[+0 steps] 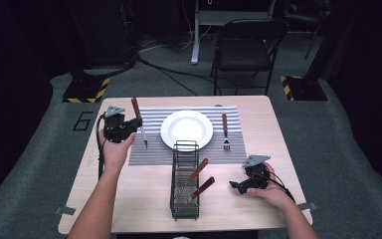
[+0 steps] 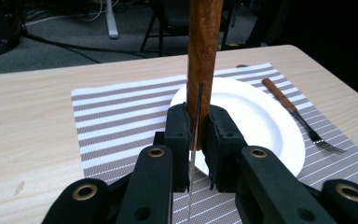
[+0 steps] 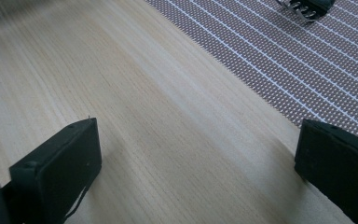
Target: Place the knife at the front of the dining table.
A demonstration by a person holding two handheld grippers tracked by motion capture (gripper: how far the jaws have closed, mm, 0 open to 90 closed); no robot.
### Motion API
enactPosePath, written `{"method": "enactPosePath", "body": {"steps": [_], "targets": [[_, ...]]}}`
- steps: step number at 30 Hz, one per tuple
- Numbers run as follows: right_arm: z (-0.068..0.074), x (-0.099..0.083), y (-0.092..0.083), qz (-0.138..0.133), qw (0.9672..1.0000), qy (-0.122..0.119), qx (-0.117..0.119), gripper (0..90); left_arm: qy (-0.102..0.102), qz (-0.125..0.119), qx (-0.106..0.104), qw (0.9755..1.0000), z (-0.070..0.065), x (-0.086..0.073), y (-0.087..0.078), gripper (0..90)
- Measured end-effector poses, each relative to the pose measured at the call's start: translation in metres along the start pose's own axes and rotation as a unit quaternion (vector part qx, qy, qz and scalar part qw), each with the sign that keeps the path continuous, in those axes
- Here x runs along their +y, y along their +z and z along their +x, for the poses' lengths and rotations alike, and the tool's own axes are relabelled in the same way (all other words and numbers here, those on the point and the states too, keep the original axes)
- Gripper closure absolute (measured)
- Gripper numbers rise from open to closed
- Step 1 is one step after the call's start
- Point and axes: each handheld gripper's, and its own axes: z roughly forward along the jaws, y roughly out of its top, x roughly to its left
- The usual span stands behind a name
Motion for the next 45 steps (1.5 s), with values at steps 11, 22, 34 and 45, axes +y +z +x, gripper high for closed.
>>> {"method": "enactPosePath", "body": {"steps": [11,22,34,45], "targets": [[0.000,0.000,0.000,0.000,1.0000,0.000,0.000,0.0,-0.003,0.027,0.006,0.9996,0.003,-0.015,0.018,79.9],[0.000,0.000,0.000,0.000,1.0000,0.000,0.000,0.0,-0.006,0.047,0.010,0.9988,0.004,-0.023,0.035,79.9],[0.000,0.000,0.000,0.000,1.0000,0.000,0.000,0.0,-0.013,0.062,0.016,0.9979,0.007,-0.029,0.049,79.9],[0.000,0.000,0.000,0.000,1.0000,0.000,0.000,0.0,-0.020,0.069,0.020,0.9972,0.009,-0.026,0.063,79.9]]}}
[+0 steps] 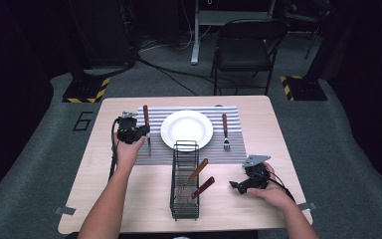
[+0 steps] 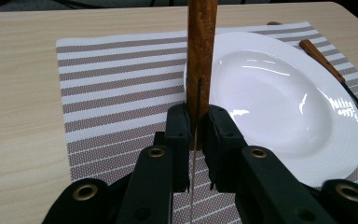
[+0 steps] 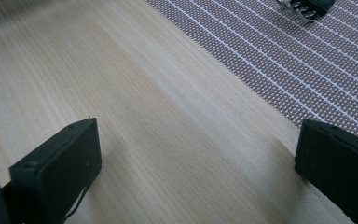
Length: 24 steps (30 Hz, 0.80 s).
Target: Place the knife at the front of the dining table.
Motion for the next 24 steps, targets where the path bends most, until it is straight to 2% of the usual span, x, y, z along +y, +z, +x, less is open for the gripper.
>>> {"method": "enactPosePath", "body": {"steps": [8,13,16,19,22,23,24], "targets": [[0.000,0.000,0.000,0.000,1.0000,0.000,0.000,0.0,-0.003,0.010,0.003,0.9999,0.001,0.004,0.013,79.9],[0.000,0.000,0.000,0.000,1.0000,0.000,0.000,0.0,-0.023,0.005,0.004,0.9997,0.007,0.003,0.021,79.8],[0.000,0.000,0.000,0.000,1.0000,0.000,0.000,0.0,-0.030,0.015,0.007,0.9994,0.010,0.006,0.026,79.6],[0.000,0.000,0.000,0.000,1.0000,0.000,0.000,0.0,-0.017,0.024,0.020,0.9994,0.012,0.009,0.031,80.0],[0.000,0.000,0.000,0.000,1.0000,0.000,0.000,0.0,-0.026,0.031,0.017,0.9990,0.016,0.009,0.037,80.0],[0.000,0.000,0.000,0.000,1.0000,0.000,0.000,0.0,-0.038,0.027,0.016,0.9988,0.016,0.008,0.040,80.0],[0.000,0.000,0.000,0.000,1.0000,0.000,0.000,0.0,-0.041,0.029,0.015,0.9986,0.018,0.007,0.041,80.0]]}}
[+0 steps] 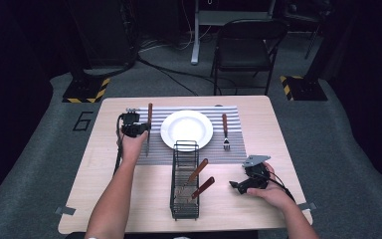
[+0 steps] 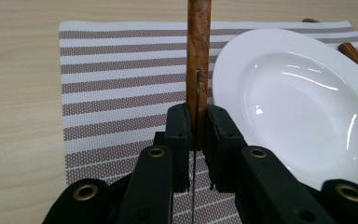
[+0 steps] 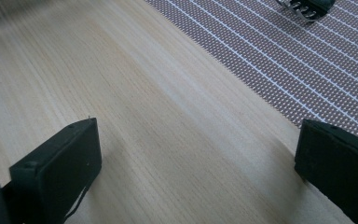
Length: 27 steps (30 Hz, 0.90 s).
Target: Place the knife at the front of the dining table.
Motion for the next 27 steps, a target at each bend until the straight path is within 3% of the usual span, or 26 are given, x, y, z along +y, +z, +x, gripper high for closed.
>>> {"method": "enactPosePath", "body": {"steps": [6,12,19,27], "targets": [[0.000,0.000,0.000,0.000,1.0000,0.000,0.000,0.0,-0.031,0.000,0.000,0.9995,0.008,-0.003,0.012,80.0],[0.000,0.000,0.000,0.000,1.0000,-0.001,0.001,0.0,-0.040,0.012,0.007,0.9991,0.015,-0.007,0.021,80.1],[0.000,0.000,0.000,0.000,1.0000,-0.001,0.000,0.0,-0.079,0.007,0.003,0.9969,0.021,-0.010,0.031,80.2],[0.000,0.000,0.000,0.000,1.0000,0.000,0.000,0.0,-0.096,0.000,0.009,0.9954,0.027,-0.013,0.040,80.3]]}}
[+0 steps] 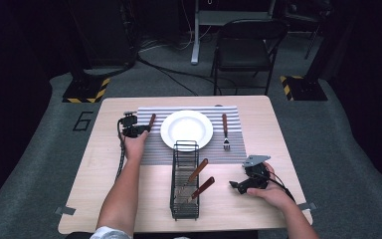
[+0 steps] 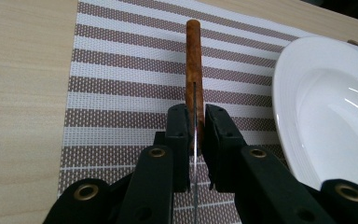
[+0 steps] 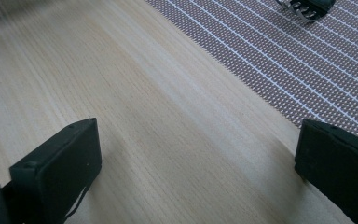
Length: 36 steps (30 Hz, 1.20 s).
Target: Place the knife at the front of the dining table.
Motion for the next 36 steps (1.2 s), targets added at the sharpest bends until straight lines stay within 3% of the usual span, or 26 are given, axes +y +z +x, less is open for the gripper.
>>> {"method": "enactPosePath", "body": {"steps": [14,16,19,20,25,30,33,36], "targets": [[0.000,0.000,0.000,0.000,1.0000,0.000,0.000,0.0,-0.047,-0.007,-0.001,0.9989,0.002,-0.006,0.014,80.2],[0.000,0.000,0.000,0.000,1.0000,-0.001,0.000,0.0,-0.034,0.001,0.007,0.9994,0.003,-0.007,0.014,80.0],[0.000,0.000,0.000,0.000,1.0000,0.000,0.000,0.0,-0.033,0.000,0.008,0.9994,0.004,-0.007,0.013,78.9],[0.000,0.000,0.000,0.000,1.0000,0.000,0.000,0.0,-0.041,-0.002,0.006,0.9991,0.004,-0.007,0.013,76.5],[0.000,0.000,0.000,0.000,1.0000,-0.001,0.000,0.0,-0.026,0.008,0.013,0.9995,0.008,-0.007,0.010,72.6],[0.000,0.000,0.000,0.000,1.0000,0.000,0.000,0.0,-0.026,0.009,0.010,0.9996,0.010,-0.009,0.007,69.5],[0.000,0.000,0.000,0.000,1.0000,0.000,0.000,0.0,-0.030,0.003,-0.002,0.9996,0.010,-0.012,0.002,66.5],[0.000,0.000,0.000,0.000,1.0000,0.000,0.000,0.0,-0.026,0.021,-0.002,0.9994,0.011,-0.016,-0.002,62.7]]}}
